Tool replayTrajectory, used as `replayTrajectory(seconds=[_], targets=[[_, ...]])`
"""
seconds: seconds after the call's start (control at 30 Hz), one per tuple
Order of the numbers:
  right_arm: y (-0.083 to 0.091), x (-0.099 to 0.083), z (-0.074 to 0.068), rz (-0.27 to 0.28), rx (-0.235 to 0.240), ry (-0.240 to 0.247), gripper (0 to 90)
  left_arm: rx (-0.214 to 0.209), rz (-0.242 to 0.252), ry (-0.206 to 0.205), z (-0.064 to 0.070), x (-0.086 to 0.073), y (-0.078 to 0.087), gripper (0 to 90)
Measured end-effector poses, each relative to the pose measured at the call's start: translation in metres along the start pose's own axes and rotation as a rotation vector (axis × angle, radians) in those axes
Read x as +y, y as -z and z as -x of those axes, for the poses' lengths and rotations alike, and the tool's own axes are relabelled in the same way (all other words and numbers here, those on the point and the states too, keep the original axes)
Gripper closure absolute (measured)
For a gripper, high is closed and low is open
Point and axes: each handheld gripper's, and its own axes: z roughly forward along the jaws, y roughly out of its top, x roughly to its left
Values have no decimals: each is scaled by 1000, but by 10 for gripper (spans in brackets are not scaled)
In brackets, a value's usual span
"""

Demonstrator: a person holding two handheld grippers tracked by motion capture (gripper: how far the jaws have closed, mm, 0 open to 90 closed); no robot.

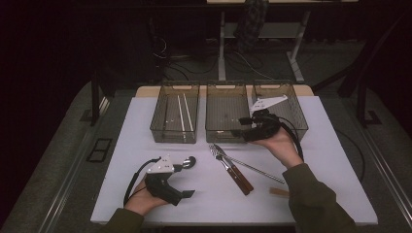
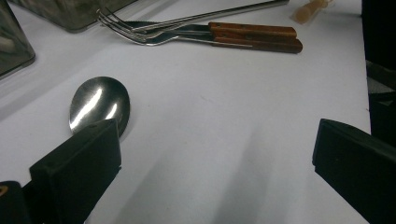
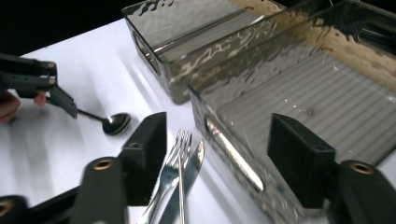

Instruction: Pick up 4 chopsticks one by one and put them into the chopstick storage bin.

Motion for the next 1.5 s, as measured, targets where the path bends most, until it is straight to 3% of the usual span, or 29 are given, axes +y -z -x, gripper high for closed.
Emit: replayTrajectory(seconds=[0.27, 0.83, 1.2, 1.5], targets=[[15, -33, 4, -14, 25, -24, 479, 7, -10, -2, 0, -1, 0, 0], [42, -100, -7, -100, 65, 8, 635, 8, -9, -2, 0, 0, 0, 0], [26, -114, -4, -220, 69, 24, 743, 7, -10, -10, 1, 0, 0, 0], [17, -117, -5, -265, 72, 42, 758, 7, -13, -12, 1, 0, 0, 0]])
